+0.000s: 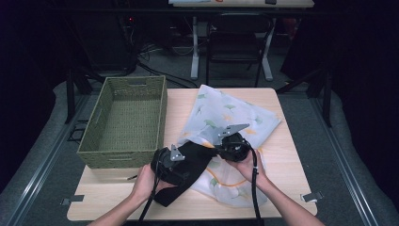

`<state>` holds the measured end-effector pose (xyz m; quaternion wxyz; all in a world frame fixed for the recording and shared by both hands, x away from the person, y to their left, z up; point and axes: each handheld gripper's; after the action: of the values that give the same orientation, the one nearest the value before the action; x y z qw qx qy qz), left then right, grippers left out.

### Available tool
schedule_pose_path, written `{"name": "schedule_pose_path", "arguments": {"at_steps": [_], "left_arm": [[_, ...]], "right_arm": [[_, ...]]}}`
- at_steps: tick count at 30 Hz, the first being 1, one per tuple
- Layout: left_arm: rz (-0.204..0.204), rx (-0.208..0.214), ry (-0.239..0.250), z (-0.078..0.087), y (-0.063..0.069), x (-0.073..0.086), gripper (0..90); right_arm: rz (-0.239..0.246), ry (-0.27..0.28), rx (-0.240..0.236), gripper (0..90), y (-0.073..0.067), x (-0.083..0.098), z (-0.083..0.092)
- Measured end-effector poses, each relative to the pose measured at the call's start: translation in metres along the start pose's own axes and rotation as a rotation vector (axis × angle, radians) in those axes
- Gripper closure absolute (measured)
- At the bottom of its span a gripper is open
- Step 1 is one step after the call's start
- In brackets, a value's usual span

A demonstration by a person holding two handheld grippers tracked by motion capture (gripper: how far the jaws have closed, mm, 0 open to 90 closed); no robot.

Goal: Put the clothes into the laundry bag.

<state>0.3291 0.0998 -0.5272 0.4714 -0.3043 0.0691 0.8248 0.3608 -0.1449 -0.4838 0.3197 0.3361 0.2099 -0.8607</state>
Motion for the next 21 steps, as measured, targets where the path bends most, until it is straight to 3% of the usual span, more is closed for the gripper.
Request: {"name": "schedule_pose_path", "arguments": {"at_steps": [3, 8, 13, 21], "left_arm": [[-0.013, -0.005, -0.004, -0.005, 0.0, 0.0, 16.0], [0.0, 0.02, -0.001, -0.02, -0.001, 0.004, 25.5], [0.015, 0.01, -0.014, -0.028, -0.002, 0.006, 32.0], [0.017, -0.007, 0.014, -0.031, -0.004, 0.011, 61.9]], "right_arm": [[-0.001, -0.002, -0.001, 87.6, -0.001, 0.0, -0.001], [-0.001, -0.007, -0.004, 87.5, -0.001, 0.0, -0.001], [0.001, -0.01, -0.005, 87.5, -0.001, 0.0, -0.002], [-0.002, -0.021, -0.007, 87.5, -0.001, 0.001, -0.004]]}}
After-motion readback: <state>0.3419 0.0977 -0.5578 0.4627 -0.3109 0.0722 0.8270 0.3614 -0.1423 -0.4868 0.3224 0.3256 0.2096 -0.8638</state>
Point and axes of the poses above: each handheld gripper's, and its own axes: z roughly backward along the jaws, x roughly out of its underside, y roughly to its right, and after that the axes turned 8 degrees about -z, right-handed
